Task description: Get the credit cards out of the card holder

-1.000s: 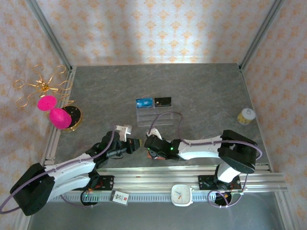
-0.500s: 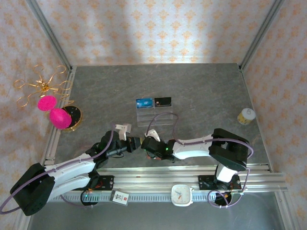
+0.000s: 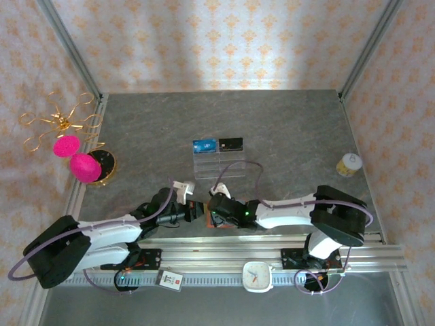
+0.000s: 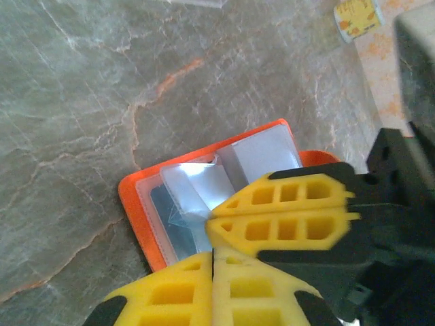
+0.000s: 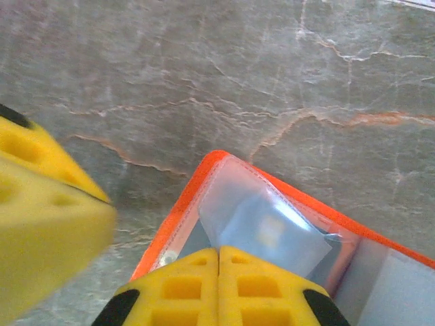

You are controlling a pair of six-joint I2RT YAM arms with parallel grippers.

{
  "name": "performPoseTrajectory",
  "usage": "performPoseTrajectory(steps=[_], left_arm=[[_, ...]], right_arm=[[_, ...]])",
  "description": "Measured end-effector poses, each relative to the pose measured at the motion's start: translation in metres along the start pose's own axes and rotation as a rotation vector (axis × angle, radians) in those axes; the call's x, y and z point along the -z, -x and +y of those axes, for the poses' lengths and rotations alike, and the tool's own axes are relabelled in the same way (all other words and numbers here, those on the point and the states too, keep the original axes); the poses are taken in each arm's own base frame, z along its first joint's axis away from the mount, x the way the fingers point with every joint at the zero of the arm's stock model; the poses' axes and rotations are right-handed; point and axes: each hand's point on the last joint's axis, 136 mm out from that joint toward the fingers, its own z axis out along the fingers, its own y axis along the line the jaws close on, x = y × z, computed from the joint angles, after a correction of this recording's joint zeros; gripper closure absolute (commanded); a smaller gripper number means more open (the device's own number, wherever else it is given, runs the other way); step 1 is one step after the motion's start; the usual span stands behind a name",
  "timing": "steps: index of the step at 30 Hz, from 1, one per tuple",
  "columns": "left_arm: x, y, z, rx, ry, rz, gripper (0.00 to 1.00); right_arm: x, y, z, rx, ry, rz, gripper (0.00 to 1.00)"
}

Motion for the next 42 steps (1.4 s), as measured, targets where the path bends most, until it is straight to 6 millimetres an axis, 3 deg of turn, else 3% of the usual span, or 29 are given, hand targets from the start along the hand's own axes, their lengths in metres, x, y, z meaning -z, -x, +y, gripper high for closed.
performPoseTrajectory(steps=[10,12,15,21,26,32,37,42], left_arm=[[-0.017,-0.011,0.003,0.017,0.013,0.067,1.0],[-0.019,-0.01,0.003,0.018,0.015,0.069,1.0],[-0.023,-0.008,0.002,0.019,0.018,0.073,0.99],[-0.031,-0.01,-0.006,0.01,0.003,0.1,0.98],[-0.039,-0.007,-0.038,-0.026,-0.072,0.118,0.98],[-0.063,-0.018,-0.071,-0.063,-0.139,0.207,1.0],[-0.078,-0.033,-0.064,-0.05,-0.118,0.275,1.0],[-0.08,-0.04,-0.055,-0.042,-0.091,0.303,1.0]], right_arm=[[0.01,0.002,0.002,-0.075,0.057,-0.043,1.0],[0.013,0.003,0.002,-0.091,0.066,-0.053,0.92],[0.016,0.005,0.003,-0.113,0.076,-0.065,0.72],[0.042,0.024,-0.004,-0.163,0.089,-0.164,0.67],[0.075,0.046,-0.019,-0.237,0.07,-0.294,0.67],[0.092,0.044,-0.043,-0.291,0.014,-0.347,0.73],[0.092,0.029,-0.066,-0.335,-0.044,-0.334,0.92],[0.081,0.011,-0.089,-0.388,-0.072,-0.279,0.99]])
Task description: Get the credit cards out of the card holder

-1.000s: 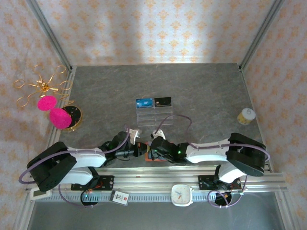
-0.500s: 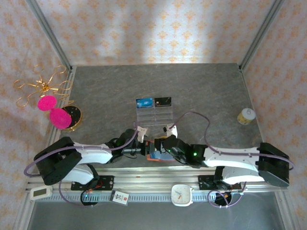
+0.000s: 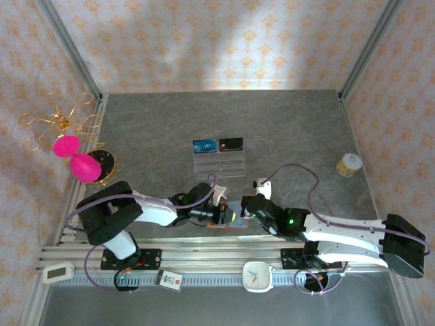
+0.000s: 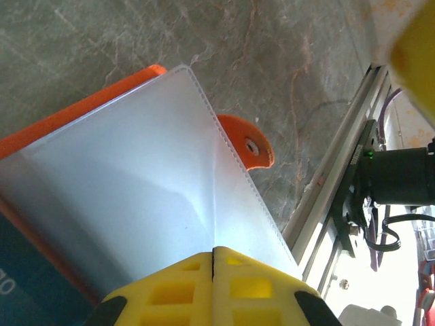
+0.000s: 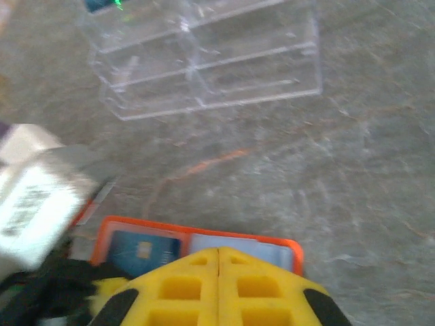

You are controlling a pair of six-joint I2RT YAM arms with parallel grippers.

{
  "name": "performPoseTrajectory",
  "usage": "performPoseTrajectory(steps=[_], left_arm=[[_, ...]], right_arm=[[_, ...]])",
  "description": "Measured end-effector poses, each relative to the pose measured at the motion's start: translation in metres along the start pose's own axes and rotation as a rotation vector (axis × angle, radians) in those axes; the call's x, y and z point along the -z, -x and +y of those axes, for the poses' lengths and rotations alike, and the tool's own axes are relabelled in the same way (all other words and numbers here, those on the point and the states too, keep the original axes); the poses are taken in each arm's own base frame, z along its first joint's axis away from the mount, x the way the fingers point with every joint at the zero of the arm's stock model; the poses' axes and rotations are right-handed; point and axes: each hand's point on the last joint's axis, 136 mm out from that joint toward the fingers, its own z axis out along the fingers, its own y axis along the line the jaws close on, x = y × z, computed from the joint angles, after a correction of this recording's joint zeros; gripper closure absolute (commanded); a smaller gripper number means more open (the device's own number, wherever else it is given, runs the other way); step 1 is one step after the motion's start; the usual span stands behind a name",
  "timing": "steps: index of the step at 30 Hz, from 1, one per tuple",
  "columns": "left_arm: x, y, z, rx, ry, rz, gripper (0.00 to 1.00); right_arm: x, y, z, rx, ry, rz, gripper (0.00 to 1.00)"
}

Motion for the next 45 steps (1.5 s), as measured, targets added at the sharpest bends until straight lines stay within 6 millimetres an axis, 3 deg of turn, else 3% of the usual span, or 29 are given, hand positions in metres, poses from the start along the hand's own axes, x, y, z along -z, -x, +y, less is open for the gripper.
performPoseTrajectory(steps=[3,7,12,18,24,32,35,40,45], left_arm=[[0.0,-0.001,0.001,-0.003,0.003,0.002,1.0],[-0.001,-0.002,0.002,0.0,0.005,0.009,1.0],[-0.002,-0.003,0.003,0.001,0.007,0.012,1.0],[0.006,-0.003,0.002,-0.002,0.004,-0.006,1.0],[0.049,0.014,0.013,0.01,0.015,-0.152,1.0],[0.059,-0.006,0.052,0.04,0.14,-0.135,1.0],[0.063,-0.011,0.057,0.037,0.154,-0.138,1.0],[0.063,-0.012,0.057,0.035,0.153,-0.138,1.0],[0.063,-0.015,0.059,0.038,0.152,-0.136,1.0]], right_arm=[[-0.008,-0.019,-0.01,-0.005,0.006,0.079,1.0],[-0.017,-0.041,-0.003,0.002,0.045,0.18,1.0],[-0.021,-0.05,0.006,-0.005,0.088,0.224,1.0],[-0.035,-0.069,-0.008,0.002,0.03,0.277,1.0],[-0.037,-0.067,-0.006,-0.001,0.035,0.269,1.0],[-0.037,-0.064,-0.004,0.016,0.009,0.284,1.0],[-0.036,-0.06,0.0,0.043,0.005,0.294,0.94],[-0.031,-0.039,0.03,0.076,0.066,0.282,0.85],[-0.029,-0.03,0.068,0.057,0.184,0.309,0.83]])
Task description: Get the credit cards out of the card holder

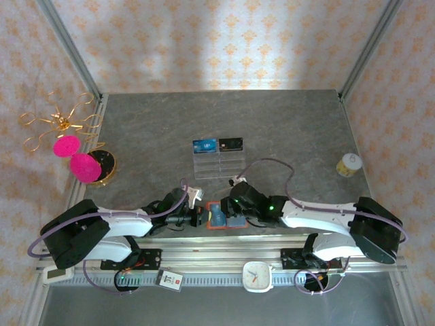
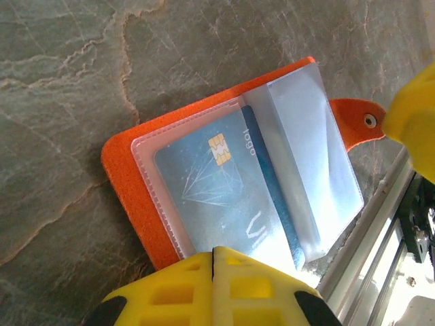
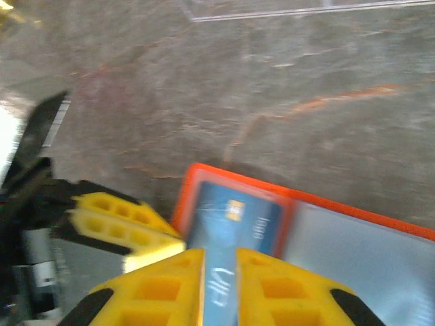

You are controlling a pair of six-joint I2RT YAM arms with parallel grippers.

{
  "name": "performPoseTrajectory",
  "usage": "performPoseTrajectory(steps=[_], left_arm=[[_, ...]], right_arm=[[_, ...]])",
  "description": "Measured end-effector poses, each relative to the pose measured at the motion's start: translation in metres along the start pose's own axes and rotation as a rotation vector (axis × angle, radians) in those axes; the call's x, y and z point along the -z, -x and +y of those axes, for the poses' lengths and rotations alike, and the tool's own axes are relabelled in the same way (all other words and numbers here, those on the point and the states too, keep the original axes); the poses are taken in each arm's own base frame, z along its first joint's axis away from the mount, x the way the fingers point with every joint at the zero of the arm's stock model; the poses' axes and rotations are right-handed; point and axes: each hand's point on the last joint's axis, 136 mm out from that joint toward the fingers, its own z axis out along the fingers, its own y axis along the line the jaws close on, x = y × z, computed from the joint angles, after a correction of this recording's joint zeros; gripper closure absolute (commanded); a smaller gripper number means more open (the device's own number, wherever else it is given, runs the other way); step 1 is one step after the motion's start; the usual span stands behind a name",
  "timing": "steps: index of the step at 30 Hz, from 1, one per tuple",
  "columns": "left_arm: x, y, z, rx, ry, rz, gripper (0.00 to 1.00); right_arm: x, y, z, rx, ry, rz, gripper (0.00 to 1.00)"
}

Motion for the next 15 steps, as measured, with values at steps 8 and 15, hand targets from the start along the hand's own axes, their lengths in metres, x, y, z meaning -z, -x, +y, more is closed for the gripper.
performPoseTrajectory(steps=[8,15], left_arm=[[-0.002,-0.005,0.004,0.003,0.003,0.011,1.0],[-0.006,-0.006,0.003,0.0,-0.016,0.019,1.0]], right_arm=[[-0.03,-0.026,-0.009,-0.048,-0.028,0.129,0.84],[-0.031,-0.024,-0.023,-0.1,-0.084,0.119,0.84]])
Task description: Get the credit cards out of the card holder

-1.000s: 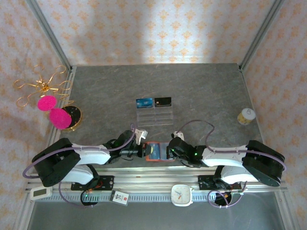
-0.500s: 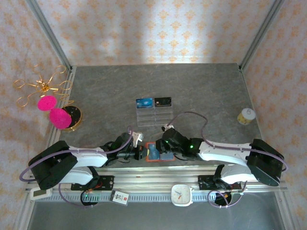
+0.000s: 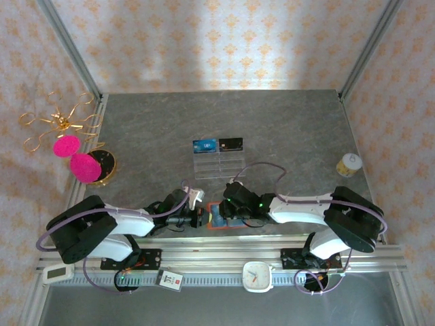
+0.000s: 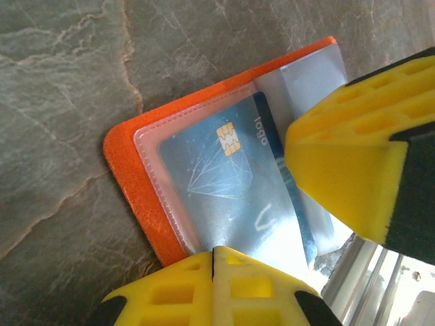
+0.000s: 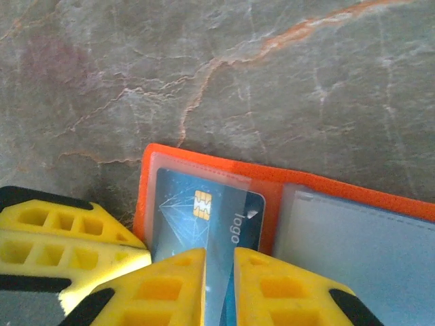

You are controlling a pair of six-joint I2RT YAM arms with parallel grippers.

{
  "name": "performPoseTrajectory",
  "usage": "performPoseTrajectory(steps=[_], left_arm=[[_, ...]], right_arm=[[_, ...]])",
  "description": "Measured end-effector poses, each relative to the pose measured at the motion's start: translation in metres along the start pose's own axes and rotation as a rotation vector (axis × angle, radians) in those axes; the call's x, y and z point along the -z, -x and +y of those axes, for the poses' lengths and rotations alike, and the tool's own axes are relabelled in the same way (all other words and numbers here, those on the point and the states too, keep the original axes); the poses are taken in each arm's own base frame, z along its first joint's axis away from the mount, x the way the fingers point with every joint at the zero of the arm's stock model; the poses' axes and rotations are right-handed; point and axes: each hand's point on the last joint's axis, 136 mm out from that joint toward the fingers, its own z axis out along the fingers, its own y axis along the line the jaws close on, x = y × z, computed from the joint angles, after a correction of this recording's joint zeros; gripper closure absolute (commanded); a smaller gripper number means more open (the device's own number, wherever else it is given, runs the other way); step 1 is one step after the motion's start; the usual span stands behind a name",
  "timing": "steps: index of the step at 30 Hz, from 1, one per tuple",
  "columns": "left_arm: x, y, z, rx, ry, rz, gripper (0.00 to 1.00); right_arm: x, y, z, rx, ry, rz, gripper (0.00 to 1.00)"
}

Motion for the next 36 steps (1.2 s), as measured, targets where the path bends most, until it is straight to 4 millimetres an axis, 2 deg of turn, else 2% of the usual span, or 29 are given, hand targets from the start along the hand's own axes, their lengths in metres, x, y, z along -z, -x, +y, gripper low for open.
performPoseTrajectory(steps=[6,16,25,31,36], left_arm=[[-0.001,0.0,-0.001,-0.002,-0.005,0.001,1.0],[-0.001,0.0,0.0,-0.001,-0.008,0.001,1.0],[-0.002,0.0,-0.002,0.003,-0.036,0.004,1.0],[-0.003,0.0,-0.003,-0.001,-0.046,-0.003,1.0],[-0.003,0.001,-0.004,0.005,-0.06,-0.006,1.0]], right_arm=[[-0.001,-0.002,-0.009,-0.02,-0.039,0.002,0.82],[-0.003,-0.004,-0.01,-0.036,-0.035,0.012,0.83],[-0.008,-0.006,-0.011,-0.041,-0.005,0.025,1.0],[0.002,-0.007,-0.016,-0.064,0.017,0.006,1.0],[0.014,-0.002,-0.03,-0.108,0.017,-0.021,1.0]])
